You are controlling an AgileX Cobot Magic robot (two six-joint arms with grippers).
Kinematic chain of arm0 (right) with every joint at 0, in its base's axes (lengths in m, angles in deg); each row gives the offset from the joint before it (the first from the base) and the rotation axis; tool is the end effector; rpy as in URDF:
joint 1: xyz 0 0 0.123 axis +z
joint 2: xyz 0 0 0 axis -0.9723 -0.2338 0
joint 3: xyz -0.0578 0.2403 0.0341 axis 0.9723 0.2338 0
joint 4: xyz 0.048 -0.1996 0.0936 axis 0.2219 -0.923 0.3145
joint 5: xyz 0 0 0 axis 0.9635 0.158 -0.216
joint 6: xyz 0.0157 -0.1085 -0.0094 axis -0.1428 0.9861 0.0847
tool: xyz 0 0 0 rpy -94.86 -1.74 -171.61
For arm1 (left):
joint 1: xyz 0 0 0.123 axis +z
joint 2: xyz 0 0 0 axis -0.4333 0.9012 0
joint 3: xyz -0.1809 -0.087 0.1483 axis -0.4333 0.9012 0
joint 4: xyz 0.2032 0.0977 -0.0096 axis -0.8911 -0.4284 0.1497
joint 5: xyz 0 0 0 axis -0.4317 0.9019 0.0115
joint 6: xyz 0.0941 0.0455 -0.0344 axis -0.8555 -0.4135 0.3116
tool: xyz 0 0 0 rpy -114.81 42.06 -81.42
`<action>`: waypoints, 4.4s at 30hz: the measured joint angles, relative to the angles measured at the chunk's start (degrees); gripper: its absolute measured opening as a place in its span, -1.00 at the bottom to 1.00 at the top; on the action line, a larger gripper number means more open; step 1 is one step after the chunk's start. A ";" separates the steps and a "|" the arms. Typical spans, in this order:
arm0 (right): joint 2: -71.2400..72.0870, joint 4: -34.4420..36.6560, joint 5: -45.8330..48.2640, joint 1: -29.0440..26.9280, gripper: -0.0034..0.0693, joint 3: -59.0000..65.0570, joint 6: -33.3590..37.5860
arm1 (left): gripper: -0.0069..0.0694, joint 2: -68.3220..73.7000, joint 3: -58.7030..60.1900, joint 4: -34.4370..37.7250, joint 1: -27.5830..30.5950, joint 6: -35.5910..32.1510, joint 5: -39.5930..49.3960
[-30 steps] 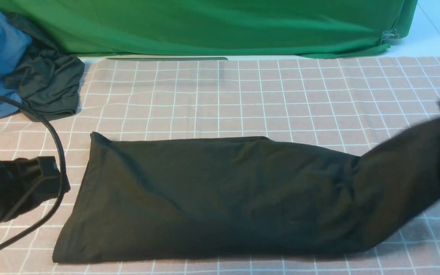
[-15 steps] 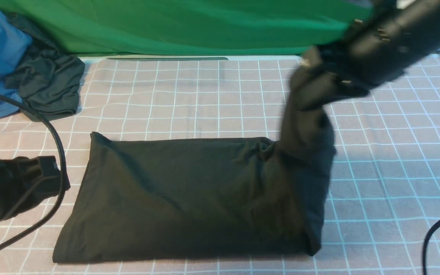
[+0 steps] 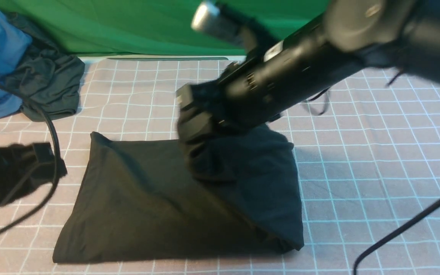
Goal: Fold a long-sleeved shirt over a pink coffee tablecloth.
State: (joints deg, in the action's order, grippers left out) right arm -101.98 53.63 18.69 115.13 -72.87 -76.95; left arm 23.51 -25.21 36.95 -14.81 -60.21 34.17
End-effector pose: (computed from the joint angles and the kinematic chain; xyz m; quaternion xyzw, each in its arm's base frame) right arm 0.2656 0.2742 0.2689 -0.1533 0.8931 0.3793 0.1868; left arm 0.1776 -0.0118 0.2657 -0.1121 0.8986 -0.2019 0.3731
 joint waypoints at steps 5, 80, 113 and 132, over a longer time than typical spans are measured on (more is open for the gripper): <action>-4.13 7.27 -1.93 1.67 -0.66 -0.06 5.34 | -0.78 0.00 -3.10 -1.10 0.00 2.20 1.20; 6.66 -26.57 23.01 -13.70 -0.80 -1.84 9.92 | -0.78 29.31 2.13 -22.98 -17.26 26.23 -4.71; 6.66 -25.41 21.25 -13.76 -0.80 -1.84 9.98 | -0.78 38.15 -6.82 -29.01 -11.75 36.74 -7.08; 6.66 -25.35 21.19 -13.76 -0.80 -1.84 9.98 | -0.78 24.11 -12.55 -12.83 -11.40 26.57 -2.06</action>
State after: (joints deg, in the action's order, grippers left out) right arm -95.32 28.28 39.88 101.37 -74.72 -66.97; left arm 47.62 -37.76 24.12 -26.21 -33.64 32.11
